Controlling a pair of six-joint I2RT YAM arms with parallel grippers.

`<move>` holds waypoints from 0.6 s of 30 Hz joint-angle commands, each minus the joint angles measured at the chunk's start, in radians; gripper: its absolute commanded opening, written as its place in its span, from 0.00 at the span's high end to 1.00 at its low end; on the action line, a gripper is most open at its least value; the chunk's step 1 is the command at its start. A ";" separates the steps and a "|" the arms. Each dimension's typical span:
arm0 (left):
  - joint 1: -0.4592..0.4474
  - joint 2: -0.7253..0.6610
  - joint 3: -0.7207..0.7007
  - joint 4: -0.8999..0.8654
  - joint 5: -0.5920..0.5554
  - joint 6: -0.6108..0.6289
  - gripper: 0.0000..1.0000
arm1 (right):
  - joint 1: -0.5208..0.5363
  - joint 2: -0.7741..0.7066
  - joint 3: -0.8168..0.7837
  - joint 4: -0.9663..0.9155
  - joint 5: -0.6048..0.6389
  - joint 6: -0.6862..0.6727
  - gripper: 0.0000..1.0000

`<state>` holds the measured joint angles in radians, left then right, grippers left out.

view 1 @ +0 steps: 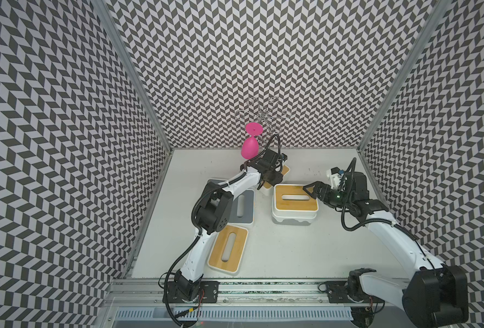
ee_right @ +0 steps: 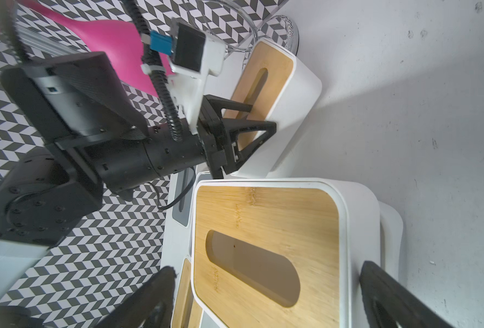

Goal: Stack the tissue boxes
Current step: Pick up the tissue box from the center of the board.

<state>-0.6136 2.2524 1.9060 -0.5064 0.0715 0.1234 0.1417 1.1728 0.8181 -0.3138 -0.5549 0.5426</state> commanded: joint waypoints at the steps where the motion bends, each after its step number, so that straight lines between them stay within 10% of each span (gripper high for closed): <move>1: 0.020 -0.101 0.041 0.086 -0.032 -0.031 0.72 | 0.002 -0.008 0.002 0.041 -0.030 0.008 0.01; 18: -0.036 -0.233 0.043 0.086 0.075 -0.033 0.72 | 0.003 -0.035 0.014 0.038 -0.031 0.016 0.01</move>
<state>-0.6350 2.0918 1.9121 -0.4706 0.1287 0.0746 0.1417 1.1667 0.8181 -0.3141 -0.5552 0.5472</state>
